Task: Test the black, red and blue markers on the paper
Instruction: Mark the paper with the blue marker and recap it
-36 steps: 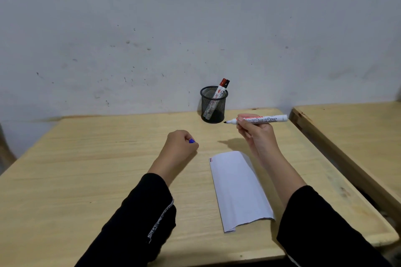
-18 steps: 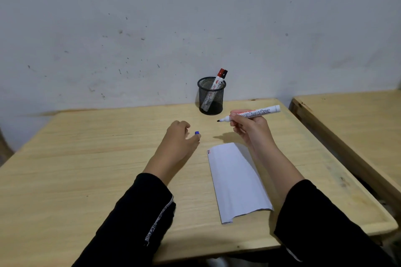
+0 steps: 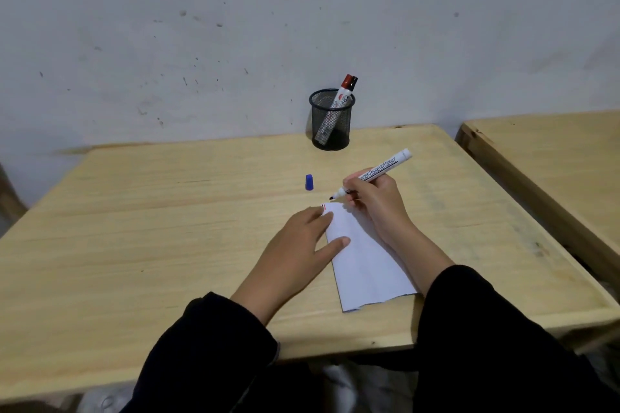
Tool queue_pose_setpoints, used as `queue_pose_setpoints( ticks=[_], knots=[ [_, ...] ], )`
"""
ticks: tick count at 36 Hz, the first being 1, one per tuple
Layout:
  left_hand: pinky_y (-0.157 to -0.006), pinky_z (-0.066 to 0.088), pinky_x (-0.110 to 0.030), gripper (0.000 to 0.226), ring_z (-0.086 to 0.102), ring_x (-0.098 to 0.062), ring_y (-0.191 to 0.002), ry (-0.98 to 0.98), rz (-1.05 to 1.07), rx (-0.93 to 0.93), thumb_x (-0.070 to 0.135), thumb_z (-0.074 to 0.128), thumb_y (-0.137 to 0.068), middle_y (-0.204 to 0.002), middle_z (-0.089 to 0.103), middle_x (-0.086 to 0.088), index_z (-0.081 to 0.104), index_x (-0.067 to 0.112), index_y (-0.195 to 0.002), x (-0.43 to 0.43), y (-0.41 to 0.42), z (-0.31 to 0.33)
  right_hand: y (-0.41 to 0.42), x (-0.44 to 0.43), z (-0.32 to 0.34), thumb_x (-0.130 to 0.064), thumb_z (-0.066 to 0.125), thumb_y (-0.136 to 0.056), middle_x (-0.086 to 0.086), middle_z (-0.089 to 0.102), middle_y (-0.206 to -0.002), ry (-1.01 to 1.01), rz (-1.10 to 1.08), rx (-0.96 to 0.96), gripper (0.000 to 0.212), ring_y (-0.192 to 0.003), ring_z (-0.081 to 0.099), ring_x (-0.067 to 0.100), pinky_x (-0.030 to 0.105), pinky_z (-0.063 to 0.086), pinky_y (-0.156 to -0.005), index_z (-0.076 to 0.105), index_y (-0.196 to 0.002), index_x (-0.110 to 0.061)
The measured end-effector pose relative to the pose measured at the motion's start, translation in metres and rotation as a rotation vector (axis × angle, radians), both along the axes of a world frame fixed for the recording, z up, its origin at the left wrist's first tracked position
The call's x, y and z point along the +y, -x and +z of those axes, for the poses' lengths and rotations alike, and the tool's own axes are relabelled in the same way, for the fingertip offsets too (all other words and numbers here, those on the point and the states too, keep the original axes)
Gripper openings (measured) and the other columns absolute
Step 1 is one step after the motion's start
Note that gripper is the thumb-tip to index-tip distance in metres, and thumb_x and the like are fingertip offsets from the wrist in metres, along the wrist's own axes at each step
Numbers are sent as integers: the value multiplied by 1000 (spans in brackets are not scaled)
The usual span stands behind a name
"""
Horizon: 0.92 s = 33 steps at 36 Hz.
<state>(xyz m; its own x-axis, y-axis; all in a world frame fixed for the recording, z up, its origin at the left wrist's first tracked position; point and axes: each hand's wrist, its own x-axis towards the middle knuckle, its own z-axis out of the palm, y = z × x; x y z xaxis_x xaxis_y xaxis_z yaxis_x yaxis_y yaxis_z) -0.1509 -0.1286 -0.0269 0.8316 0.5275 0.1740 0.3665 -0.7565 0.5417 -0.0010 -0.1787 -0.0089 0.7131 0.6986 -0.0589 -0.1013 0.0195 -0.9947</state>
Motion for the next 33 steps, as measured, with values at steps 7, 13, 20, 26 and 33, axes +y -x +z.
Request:
queue_pose_setpoints(
  ticks=[7,13,20,26,33],
  knots=[
    [-99,29,-19,54,27,-6,-139,-13,29,33,50,46,-92,-153,30,10,42,26,-140,-2,0,-3,9,-2,2,-5,57,-80,7,55,-71,11,-16,-127,5,-51,53,4,10,44,-49,60,-83,-3],
    [-102,32,-23,55,26,-6,-139,-21,42,60,51,44,-92,-153,29,9,41,27,-140,-1,-1,-5,16,-3,8,2,54,-84,11,51,-75,-24,16,-113,4,-62,48,14,8,42,-47,57,-86,0],
    [-101,35,-25,55,28,-8,-138,-33,43,69,51,43,-92,-152,31,8,41,26,-141,-1,-2,-4,18,-2,11,3,54,-85,11,50,-76,-47,13,-78,6,-62,49,13,8,42,-47,57,-89,0],
    [-96,41,-29,51,34,-10,-134,-51,44,70,54,42,-91,-148,37,8,47,25,-133,1,-2,-7,19,-1,11,3,54,-85,14,50,-80,-28,9,-100,6,-64,48,15,8,42,-47,57,-90,0],
    [-87,41,-26,48,38,-11,-128,-67,33,55,53,42,-91,-141,42,9,48,26,-131,1,-3,-6,18,0,11,3,52,-84,10,49,-74,18,8,-157,5,-61,46,14,7,40,-45,55,-85,-1]
  ],
)
